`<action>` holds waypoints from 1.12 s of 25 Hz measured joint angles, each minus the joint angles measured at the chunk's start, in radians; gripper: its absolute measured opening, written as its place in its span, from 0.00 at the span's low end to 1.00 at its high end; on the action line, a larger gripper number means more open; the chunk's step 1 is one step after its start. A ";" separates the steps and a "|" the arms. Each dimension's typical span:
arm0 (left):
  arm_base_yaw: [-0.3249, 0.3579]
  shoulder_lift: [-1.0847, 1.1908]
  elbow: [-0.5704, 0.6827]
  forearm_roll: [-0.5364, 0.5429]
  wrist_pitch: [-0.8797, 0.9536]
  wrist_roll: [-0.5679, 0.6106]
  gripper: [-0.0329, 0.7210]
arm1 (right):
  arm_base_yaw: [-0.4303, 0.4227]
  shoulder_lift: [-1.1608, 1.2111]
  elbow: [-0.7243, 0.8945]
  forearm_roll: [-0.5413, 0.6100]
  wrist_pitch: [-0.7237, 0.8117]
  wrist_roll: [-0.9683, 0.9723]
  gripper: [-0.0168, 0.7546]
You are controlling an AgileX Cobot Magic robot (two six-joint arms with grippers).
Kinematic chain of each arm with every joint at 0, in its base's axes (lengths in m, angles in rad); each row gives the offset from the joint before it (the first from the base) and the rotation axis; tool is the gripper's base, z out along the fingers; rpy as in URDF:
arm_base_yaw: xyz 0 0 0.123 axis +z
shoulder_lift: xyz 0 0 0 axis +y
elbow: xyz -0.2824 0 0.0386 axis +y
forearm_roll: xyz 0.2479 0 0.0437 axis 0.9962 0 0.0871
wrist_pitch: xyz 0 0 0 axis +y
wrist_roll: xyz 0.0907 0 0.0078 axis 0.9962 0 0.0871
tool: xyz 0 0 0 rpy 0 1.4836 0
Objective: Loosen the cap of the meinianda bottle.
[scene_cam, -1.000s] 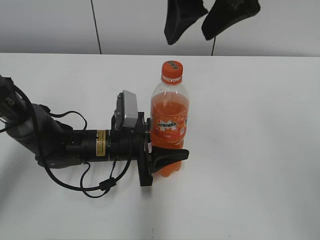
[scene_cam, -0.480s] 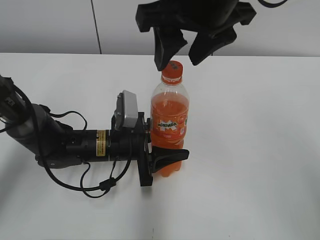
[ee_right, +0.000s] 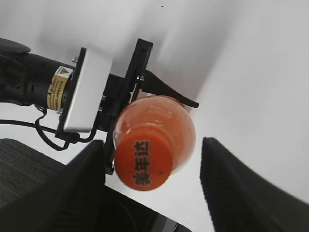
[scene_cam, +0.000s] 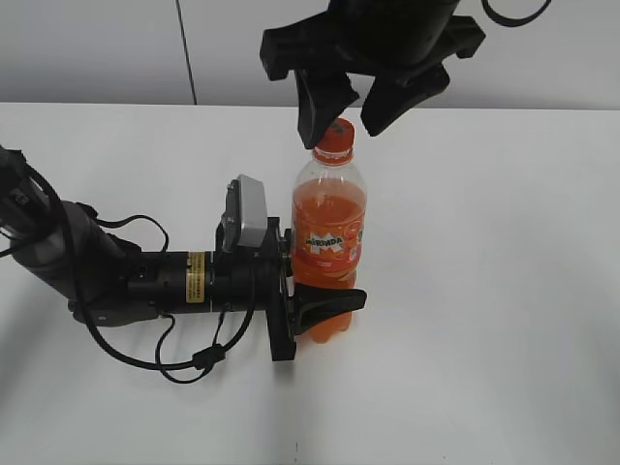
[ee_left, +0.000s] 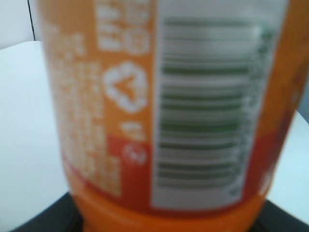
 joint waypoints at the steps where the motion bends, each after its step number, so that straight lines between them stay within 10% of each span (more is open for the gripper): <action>1: 0.000 0.000 0.000 0.000 0.000 0.000 0.55 | 0.000 0.000 0.000 0.000 0.000 -0.002 0.60; 18: 0.000 0.000 0.000 -0.003 0.001 0.000 0.55 | 0.000 0.015 0.000 0.000 -0.002 -0.063 0.37; 28: 0.000 0.000 0.000 -0.004 0.002 0.000 0.55 | 0.000 0.015 -0.002 -0.004 -0.004 -0.456 0.37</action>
